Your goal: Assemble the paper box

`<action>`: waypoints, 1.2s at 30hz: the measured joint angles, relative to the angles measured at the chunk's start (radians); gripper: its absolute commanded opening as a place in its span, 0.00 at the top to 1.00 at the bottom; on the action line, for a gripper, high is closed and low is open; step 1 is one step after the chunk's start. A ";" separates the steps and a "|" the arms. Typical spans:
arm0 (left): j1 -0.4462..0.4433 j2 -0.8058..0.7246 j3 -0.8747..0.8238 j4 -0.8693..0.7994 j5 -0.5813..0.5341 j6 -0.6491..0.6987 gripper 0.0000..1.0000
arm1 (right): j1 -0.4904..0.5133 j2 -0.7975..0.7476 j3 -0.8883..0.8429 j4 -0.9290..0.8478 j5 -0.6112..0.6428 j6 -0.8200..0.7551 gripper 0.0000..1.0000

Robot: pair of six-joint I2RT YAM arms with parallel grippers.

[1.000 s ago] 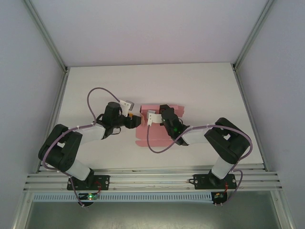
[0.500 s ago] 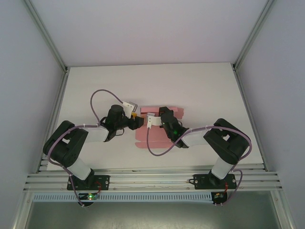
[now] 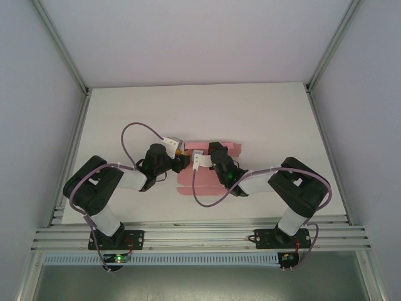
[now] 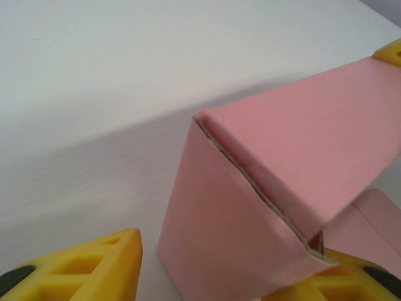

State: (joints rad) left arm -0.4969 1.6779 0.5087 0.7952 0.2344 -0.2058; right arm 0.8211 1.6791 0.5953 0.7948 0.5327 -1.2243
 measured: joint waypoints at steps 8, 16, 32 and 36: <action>-0.029 0.044 0.000 0.060 -0.051 -0.003 0.64 | 0.000 -0.029 0.000 -0.058 -0.006 0.025 1.00; -0.053 0.082 -0.002 0.134 -0.122 -0.003 0.74 | 0.000 -0.035 0.011 -0.092 -0.005 0.050 1.00; -0.172 0.126 -0.018 0.225 -0.476 -0.050 0.88 | 0.017 -0.043 0.067 -0.217 0.002 0.101 1.00; -0.214 0.126 -0.004 0.192 -0.585 -0.072 0.88 | 0.028 -0.055 0.082 -0.272 0.003 0.124 1.00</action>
State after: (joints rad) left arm -0.7113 1.8038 0.5045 0.9867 -0.3504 -0.2783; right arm 0.8494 1.6241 0.6777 0.5232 0.5358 -1.1000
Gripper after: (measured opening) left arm 0.121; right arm 0.050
